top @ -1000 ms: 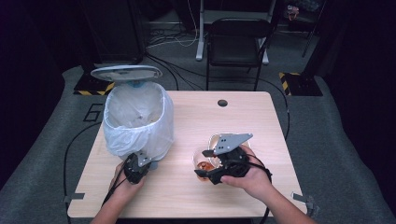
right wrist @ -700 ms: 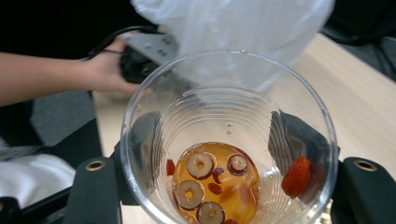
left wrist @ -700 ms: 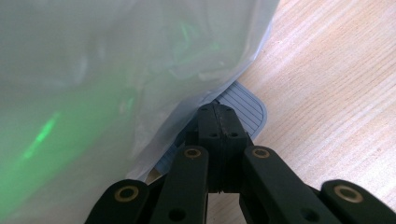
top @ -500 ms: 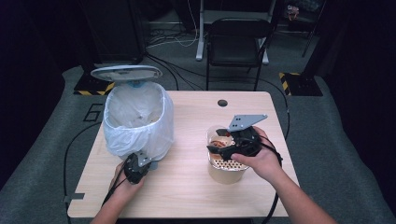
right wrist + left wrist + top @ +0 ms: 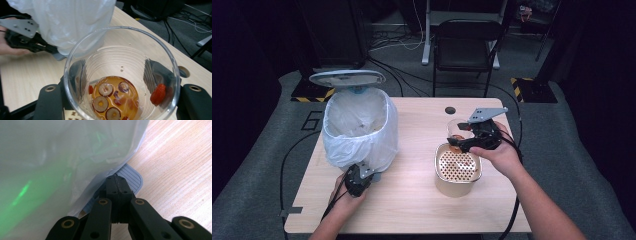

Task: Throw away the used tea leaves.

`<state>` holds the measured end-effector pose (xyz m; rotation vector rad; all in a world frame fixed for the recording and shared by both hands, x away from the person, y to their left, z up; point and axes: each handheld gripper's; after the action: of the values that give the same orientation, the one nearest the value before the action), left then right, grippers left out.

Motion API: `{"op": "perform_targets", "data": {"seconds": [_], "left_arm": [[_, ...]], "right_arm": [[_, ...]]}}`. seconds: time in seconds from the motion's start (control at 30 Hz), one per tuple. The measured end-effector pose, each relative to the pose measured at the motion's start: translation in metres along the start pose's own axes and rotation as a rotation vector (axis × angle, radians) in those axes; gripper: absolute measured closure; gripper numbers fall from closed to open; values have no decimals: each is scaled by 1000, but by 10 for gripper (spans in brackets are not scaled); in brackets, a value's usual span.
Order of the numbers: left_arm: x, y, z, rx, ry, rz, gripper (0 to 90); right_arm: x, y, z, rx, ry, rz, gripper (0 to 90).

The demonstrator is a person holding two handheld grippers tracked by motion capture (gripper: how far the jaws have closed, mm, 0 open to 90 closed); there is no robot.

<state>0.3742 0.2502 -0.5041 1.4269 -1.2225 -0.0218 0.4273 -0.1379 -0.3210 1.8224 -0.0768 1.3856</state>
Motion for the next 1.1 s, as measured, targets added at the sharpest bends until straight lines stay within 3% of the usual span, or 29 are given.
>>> {"op": "perform_targets", "data": {"seconds": [0.4,0.53,0.77,1.1], "left_arm": [[0,0,0,-1,2,-1,900],[0,0,0,-1,-1,-1,900],[0,0,0,-7,4,-1,900],[0,0,-1,-7,3,-1,900]], "right_arm": [[-3,-3,35,-3,0,10,350],[-6,-4,48,-26,45,3,361],[-7,-4,65,-61,84,10,377],[-12,-8,83,-104,173,0,391]]}}
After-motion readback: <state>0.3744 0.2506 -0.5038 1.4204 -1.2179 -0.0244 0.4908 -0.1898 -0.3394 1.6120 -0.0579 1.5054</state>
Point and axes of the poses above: each handheld gripper's, and its own axes: y roughly backward along the jaws, x roughly out of its top, z roughly to its right, and after that the axes turned 7 degrees about -y, right-handed
